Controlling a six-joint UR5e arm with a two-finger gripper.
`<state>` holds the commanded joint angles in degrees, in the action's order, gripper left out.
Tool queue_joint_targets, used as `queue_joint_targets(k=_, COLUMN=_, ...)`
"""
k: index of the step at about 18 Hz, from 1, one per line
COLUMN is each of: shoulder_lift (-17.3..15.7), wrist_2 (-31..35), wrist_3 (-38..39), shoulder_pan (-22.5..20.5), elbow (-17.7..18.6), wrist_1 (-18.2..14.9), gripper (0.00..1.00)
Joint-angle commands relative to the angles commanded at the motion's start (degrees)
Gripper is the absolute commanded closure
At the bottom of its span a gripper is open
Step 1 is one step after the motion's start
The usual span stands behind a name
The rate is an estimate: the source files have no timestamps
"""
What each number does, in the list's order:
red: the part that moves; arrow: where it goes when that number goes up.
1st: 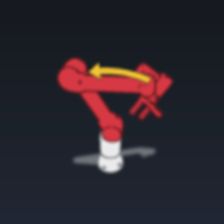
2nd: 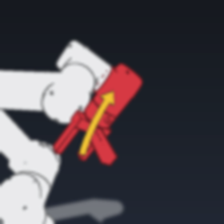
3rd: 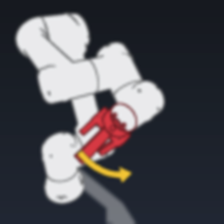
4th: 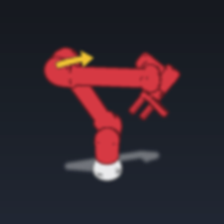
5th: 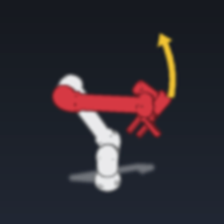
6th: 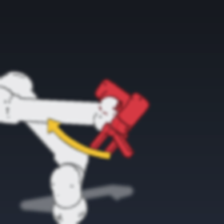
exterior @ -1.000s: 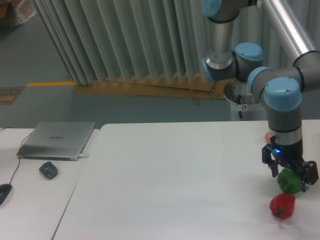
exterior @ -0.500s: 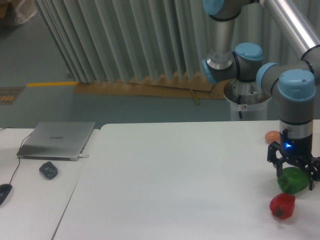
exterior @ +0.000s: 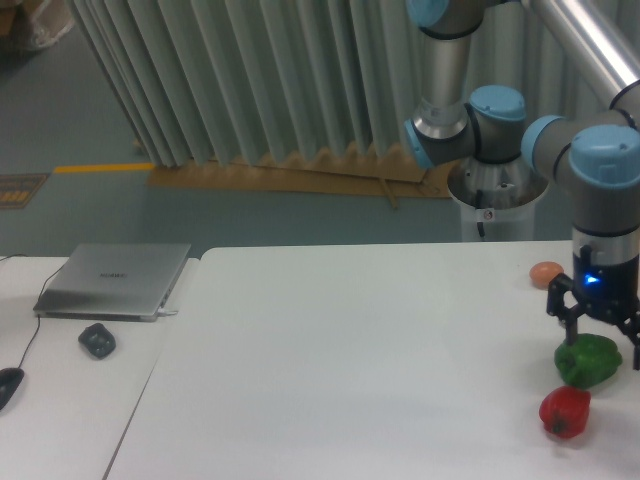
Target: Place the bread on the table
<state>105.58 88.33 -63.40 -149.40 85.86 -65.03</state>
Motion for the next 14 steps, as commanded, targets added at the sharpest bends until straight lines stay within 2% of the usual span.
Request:
queue_joint_targets(k=1, shoulder_lift=-0.6, wrist_2=0.3, wrist_3=-8.1, shoulder_pan=-2.0, elbow=0.8, wrist_1=-0.2, gripper=0.0)
queue_joint_targets(k=3, shoulder_lift=-0.6, wrist_2=3.0, wrist_3=-19.8, shoulder_pan=-5.2, elbow=1.1, wrist_1=-1.3, gripper=0.0)
queue_joint_targets(k=6, shoulder_lift=0.4, wrist_2=4.0, wrist_3=-26.1, shoulder_pan=-10.2, elbow=0.4, wrist_1=-1.2, gripper=0.0)
queue_joint_targets(k=9, shoulder_lift=4.4, wrist_2=3.7, wrist_3=-26.9, shoulder_pan=-13.6, elbow=-0.1, wrist_1=3.3, gripper=0.0)
queue_joint_targets(k=12, shoulder_lift=8.3, wrist_2=4.8, wrist_3=-23.4, shoulder_pan=-14.1, elbow=-0.3, wrist_1=3.6, gripper=0.0)
queue_joint_targets(k=14, shoulder_lift=10.0, wrist_2=4.7, wrist_3=-20.0, shoulder_pan=-16.5, elbow=-2.4, wrist_1=3.7, gripper=0.0)
